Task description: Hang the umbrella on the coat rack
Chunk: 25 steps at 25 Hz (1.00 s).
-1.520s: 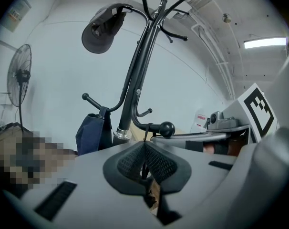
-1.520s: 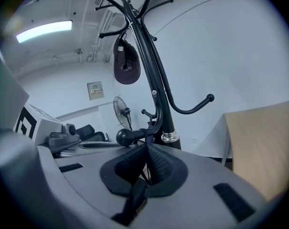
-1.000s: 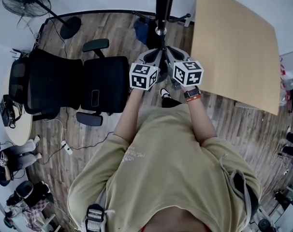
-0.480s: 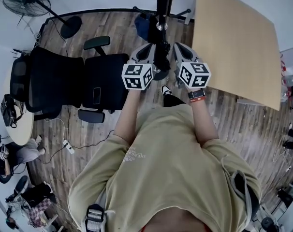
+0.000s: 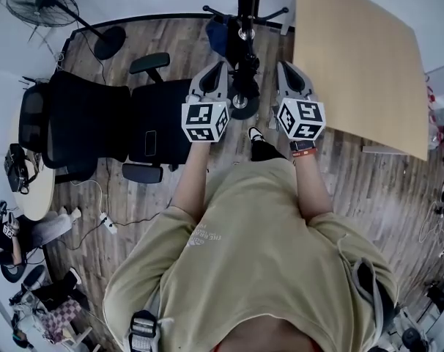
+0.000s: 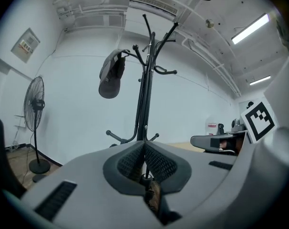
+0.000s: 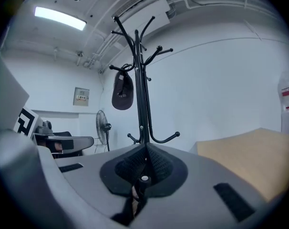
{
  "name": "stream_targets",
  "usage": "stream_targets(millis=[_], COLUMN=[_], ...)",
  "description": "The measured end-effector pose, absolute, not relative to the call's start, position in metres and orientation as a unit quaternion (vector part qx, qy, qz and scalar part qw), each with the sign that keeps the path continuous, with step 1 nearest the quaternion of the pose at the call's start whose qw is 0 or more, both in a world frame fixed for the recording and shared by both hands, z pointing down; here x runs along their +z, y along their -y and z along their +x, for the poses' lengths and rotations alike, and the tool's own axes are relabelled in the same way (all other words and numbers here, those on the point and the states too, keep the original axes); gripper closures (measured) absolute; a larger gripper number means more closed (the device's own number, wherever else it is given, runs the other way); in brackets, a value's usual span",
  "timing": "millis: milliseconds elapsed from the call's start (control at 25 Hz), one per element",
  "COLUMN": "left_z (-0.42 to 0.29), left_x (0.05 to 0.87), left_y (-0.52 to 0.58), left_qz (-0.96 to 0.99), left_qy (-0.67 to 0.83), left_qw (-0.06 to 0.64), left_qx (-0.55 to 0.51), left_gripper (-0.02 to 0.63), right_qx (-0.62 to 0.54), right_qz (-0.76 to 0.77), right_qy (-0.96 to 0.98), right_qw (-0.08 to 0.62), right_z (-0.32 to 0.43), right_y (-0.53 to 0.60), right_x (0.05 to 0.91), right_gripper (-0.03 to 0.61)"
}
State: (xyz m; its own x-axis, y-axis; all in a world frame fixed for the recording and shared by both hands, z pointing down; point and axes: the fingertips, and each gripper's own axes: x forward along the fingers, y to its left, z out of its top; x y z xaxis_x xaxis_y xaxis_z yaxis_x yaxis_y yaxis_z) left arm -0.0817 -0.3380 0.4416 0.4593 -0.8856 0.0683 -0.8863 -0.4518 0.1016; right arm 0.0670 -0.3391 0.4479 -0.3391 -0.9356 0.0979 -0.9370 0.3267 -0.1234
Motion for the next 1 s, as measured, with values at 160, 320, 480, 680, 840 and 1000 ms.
stream_targets(millis=[160,320,480,680,840,1000], left_z=[-0.086,-0.085,-0.079,-0.077,-0.072,-0.073], left_x=[0.433,0.433,0.432,0.436,0.444,0.459], left_y=[0.329,0.325,0.326,0.331,0.336,0.343], left_qz=[0.851,0.850,0.851,0.853,0.859,0.865], left_qy=[0.524,0.525,0.523,0.520,0.508,0.497], left_qw=[0.041,0.042,0.043,0.050,0.062,0.075], left_qx=[-0.006,-0.008,-0.006,-0.004,0.000,0.009], left_gripper=[0.591,0.591,0.591,0.591,0.591,0.591], right_qx=[0.056,0.054,0.057,0.067,0.063,0.067], right_qz=[0.589,0.591,0.592,0.589,0.570,0.558], right_qy=[0.806,0.804,0.804,0.805,0.819,0.827], right_qw=[-0.013,-0.016,-0.018,-0.019,-0.013,-0.016], right_z=[0.068,0.073,0.078,0.078,0.081,0.089], right_y=[0.329,0.323,0.324,0.327,0.332,0.340], right_x=[0.437,0.436,0.435,0.437,0.434,0.433], right_gripper=[0.563,0.563,0.563,0.563,0.563,0.563])
